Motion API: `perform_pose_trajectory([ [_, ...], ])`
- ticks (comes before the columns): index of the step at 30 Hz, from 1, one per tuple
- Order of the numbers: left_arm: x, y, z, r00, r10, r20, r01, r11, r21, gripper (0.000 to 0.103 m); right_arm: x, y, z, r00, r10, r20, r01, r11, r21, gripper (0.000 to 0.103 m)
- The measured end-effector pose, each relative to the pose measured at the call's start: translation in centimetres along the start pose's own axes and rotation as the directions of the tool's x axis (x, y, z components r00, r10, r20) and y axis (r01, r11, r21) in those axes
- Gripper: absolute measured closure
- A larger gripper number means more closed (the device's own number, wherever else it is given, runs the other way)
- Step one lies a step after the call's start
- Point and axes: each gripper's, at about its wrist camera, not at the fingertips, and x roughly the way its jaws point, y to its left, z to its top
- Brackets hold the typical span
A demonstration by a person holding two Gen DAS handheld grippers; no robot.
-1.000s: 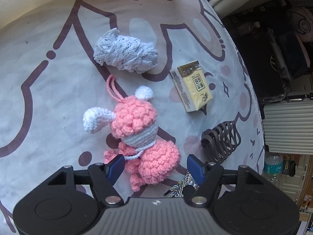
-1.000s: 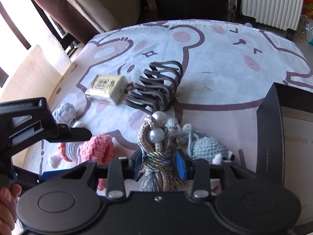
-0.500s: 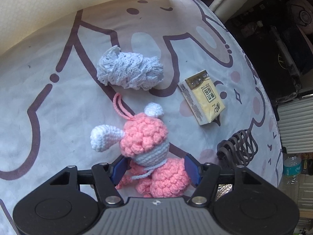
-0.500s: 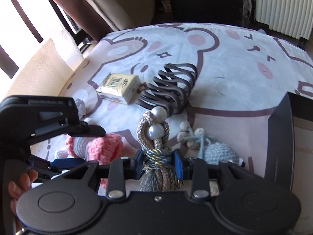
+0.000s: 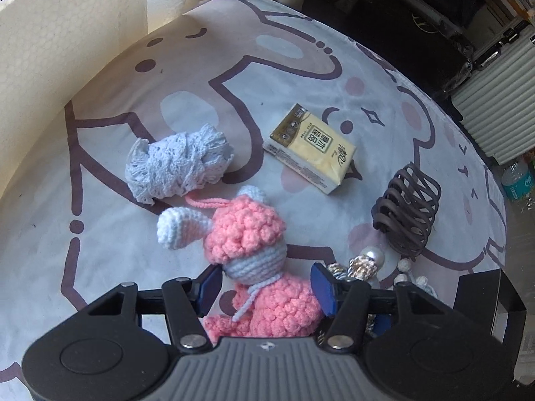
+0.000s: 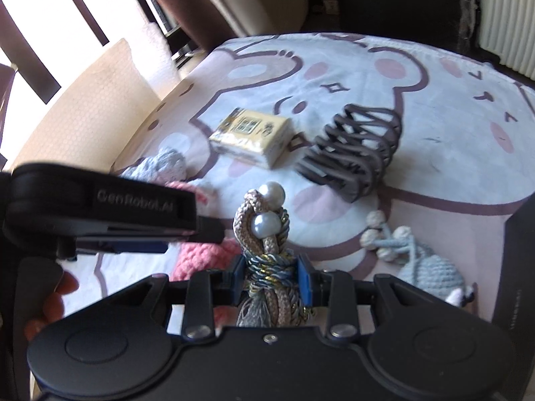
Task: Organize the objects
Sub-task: 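Grasp the pink-and-white crocheted bunny with the left tool while the right tool holds the rope keychain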
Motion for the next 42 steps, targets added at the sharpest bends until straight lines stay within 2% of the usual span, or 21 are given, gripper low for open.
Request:
perform_pose_trajectory([
  [4,0.0,1.4,0.6,1.000,-0.014,-0.007,0.013,0.998,-0.063,0.045,0.4,0.5,-0.4,0.997,0.070,-0.046,-0.069,0.997,0.019,0.069],
  [6,0.1,1.7,0.7,1.000,-0.010,-0.012,0.009,0.998,-0.064,0.045,0.5,0.9,-0.6,0.994,0.090,-0.062,-0.089,0.996,0.016,0.069],
  [10,0.3,1.3,0.6,0.999,0.025,-0.019,-0.025,1.000,-0.003,0.045,0.4,1.6,-0.9,0.985,0.147,-0.089,-0.145,0.989,0.026,0.069],
  [15,0.4,0.9,0.1,0.999,0.027,-0.045,-0.024,0.997,0.069,0.046,0.4,2.7,-1.3,0.970,0.194,-0.144,-0.196,0.981,0.005,0.069],
  [26,-0.4,0.8,-1.0,0.997,0.051,-0.062,-0.040,0.985,0.166,0.046,-0.9,0.3,-1.4,0.992,0.019,-0.126,-0.006,0.995,0.099,0.069],
  [30,0.0,0.6,-1.4,0.996,0.058,-0.066,-0.046,0.984,0.171,0.056,-1.5,-0.9,-1.5,0.992,-0.038,-0.119,0.056,0.988,0.147,0.069],
  [35,0.5,0.6,-1.6,0.996,0.070,-0.060,-0.059,0.983,0.172,0.062,-1.3,-1.5,-2.0,0.991,-0.050,-0.128,0.073,0.982,0.177,0.069],
  [42,0.0,0.5,-1.6,0.997,0.055,-0.058,-0.042,0.978,0.205,0.068,-1.2,-1.1,-2.4,0.987,-0.076,-0.141,0.096,0.985,0.143,0.064],
])
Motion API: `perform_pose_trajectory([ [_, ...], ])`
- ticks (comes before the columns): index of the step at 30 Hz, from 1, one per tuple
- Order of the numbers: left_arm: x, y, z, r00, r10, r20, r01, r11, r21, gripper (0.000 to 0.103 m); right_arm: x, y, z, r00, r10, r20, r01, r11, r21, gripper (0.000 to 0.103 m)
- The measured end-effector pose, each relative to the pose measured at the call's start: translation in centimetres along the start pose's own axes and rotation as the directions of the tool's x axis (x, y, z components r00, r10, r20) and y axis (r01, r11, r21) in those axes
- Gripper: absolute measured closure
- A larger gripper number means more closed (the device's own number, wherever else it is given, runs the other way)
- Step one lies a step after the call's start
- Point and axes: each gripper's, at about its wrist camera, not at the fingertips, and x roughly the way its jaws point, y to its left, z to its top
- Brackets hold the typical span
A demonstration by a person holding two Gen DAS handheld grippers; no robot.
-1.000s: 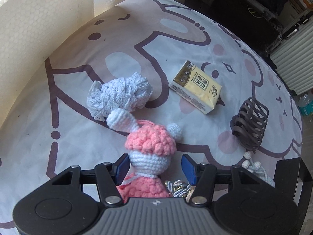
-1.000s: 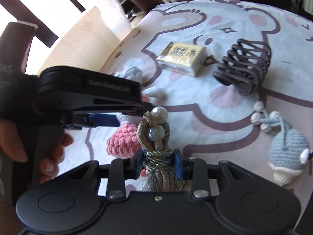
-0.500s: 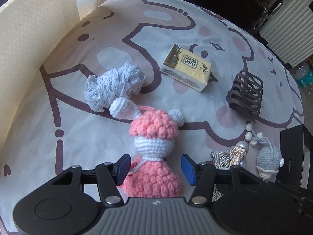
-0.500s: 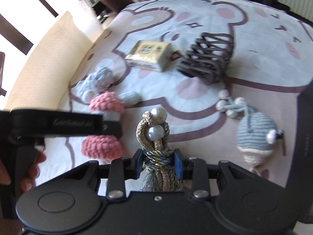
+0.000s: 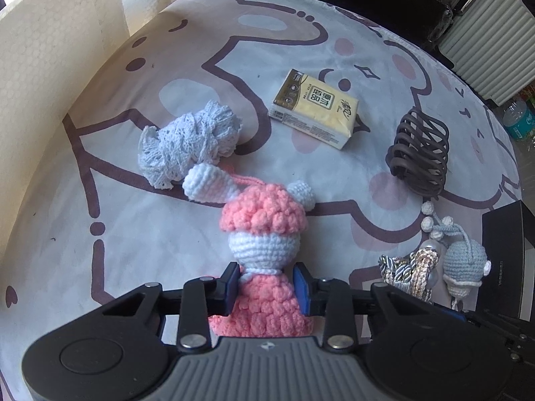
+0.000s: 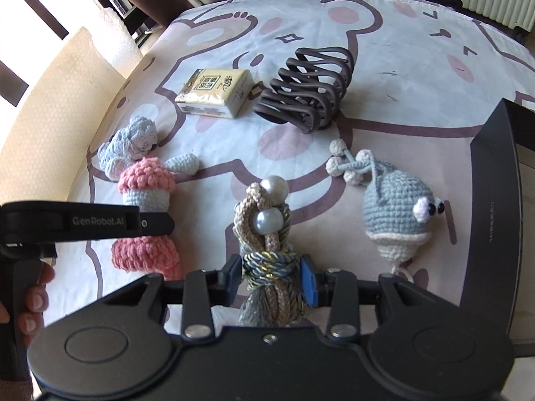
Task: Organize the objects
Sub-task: 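Grasp the pink-and-white crocheted bunny with the left tool while the right tool holds the rope keychain, then carry the bunny with the left tool and the keychain with the right tool toward the black box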
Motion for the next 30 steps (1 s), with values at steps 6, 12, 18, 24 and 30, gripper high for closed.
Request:
perform_pose_trajectory([
  [6,-0.9,-0.1,-0.1,1.000,-0.022,0.009,0.022,1.000,0.022,0.068,0.4,0.1,0.1,1.000,0.003,-0.003,-0.003,1.000,-0.014,0.069],
  [12,-2.6,-0.6,-0.3,0.998,-0.043,0.046,0.041,0.999,0.035,0.069,-1.3,0.4,0.4,0.998,0.006,0.064,-0.006,1.000,0.002,0.069],
  [18,-4.9,-1.1,-0.7,0.992,-0.072,0.101,0.067,0.997,0.048,0.069,-3.5,0.8,0.3,0.993,-0.001,0.121,0.000,1.000,0.003,0.069],
  [24,-7.3,-1.6,-1.2,0.983,-0.095,0.156,0.086,0.994,0.068,0.069,-5.8,1.1,0.2,0.983,-0.004,0.182,0.002,1.000,0.010,0.069],
  [30,-9.3,-1.7,-1.8,0.973,-0.109,0.202,0.093,0.992,0.088,0.069,-7.7,1.7,-0.1,0.973,-0.009,0.232,0.008,1.000,0.008,0.069],
])
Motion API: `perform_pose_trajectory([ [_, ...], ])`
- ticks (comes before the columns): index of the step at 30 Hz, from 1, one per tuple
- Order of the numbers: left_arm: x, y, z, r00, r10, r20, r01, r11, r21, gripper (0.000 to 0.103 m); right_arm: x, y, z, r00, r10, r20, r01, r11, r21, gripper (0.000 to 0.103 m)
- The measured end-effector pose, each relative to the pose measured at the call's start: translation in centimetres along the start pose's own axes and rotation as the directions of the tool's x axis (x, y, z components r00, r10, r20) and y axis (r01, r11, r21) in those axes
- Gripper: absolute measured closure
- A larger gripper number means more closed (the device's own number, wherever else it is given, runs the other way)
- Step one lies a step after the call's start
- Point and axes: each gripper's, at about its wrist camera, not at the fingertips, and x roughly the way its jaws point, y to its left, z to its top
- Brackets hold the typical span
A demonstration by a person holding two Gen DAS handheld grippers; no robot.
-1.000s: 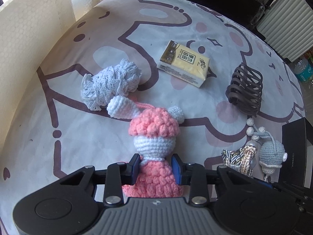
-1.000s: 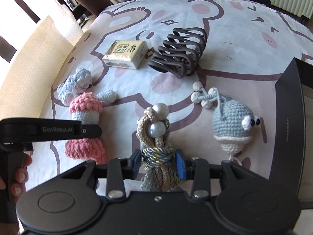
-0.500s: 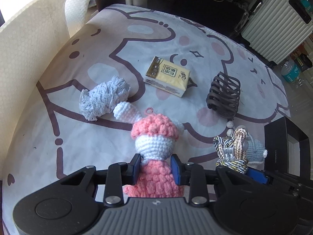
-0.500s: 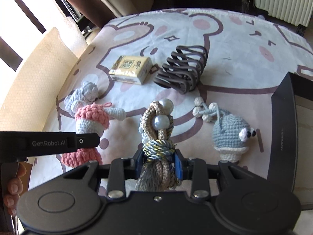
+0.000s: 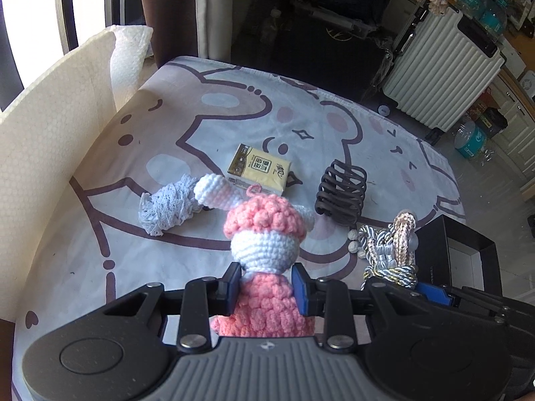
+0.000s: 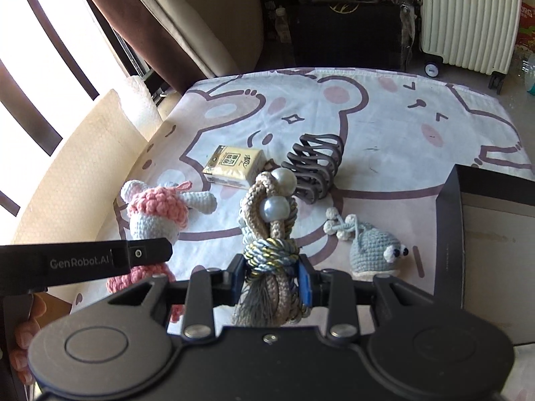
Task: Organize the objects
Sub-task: 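Carry the bunny with the left tool and the keychain with the right tool toward the black box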
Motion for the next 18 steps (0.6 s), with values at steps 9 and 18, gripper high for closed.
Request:
perform_pose_trajectory([
  [9,-2.4,-0.7,-0.2,0.998,0.028,0.062,-0.032,0.997,0.064,0.069,-2.1,0.6,-0.1,0.998,-0.039,0.052,0.038,0.999,0.002,0.069],
  [18,-4.4,-2.0,-0.7,0.992,0.033,0.122,-0.048,0.991,0.122,0.069,-4.6,0.1,-0.3,0.992,-0.073,0.106,0.070,0.997,0.034,0.069],
])
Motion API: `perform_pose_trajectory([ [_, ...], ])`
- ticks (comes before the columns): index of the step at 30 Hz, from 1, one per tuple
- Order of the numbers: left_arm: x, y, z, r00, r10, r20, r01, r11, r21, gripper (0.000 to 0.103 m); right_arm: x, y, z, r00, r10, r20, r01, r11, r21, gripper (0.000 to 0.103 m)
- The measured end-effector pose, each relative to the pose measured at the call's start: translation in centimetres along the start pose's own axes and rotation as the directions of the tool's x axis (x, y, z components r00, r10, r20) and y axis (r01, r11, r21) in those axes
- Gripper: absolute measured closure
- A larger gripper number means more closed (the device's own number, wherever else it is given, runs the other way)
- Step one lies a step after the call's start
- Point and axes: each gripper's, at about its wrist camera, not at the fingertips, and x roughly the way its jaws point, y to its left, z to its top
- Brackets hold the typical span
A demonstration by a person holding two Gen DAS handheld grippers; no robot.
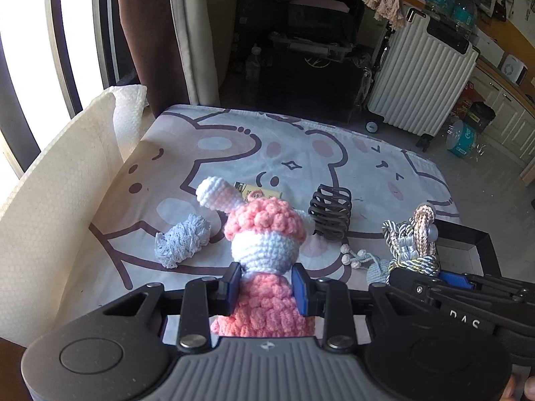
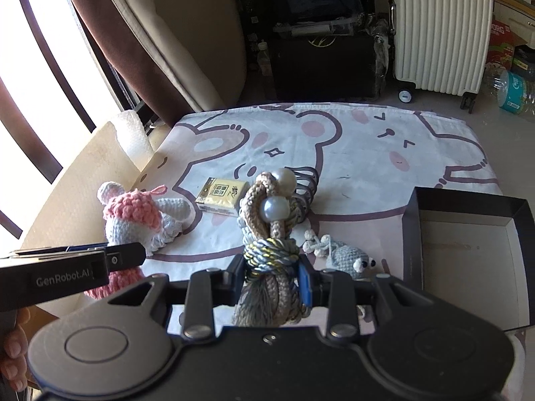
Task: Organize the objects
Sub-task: 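Carry the bunny with the left tool and the keychain with the right tool toward the black box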
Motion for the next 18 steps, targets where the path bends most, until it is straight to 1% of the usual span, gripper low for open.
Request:
perform_pose_trajectory([
  [6,-1.2,-0.8,-0.1,0.999,0.016,0.036,-0.017,0.999,0.039,0.069,-1.4,0.0,0.0,0.999,-0.024,0.024,0.024,1.000,0.001,0.069],
  [13,-1.8,-1.2,-0.1,0.998,0.017,0.055,-0.020,0.998,0.062,0.070,-2.6,0.1,0.0,0.998,-0.051,0.039,0.051,0.999,-0.016,0.069],
  [18,-2.3,-1.6,-0.2,0.997,0.023,0.071,-0.030,0.995,0.092,0.070,-3.4,-0.1,0.2,0.996,-0.065,0.055,0.066,0.998,-0.008,0.069],
])
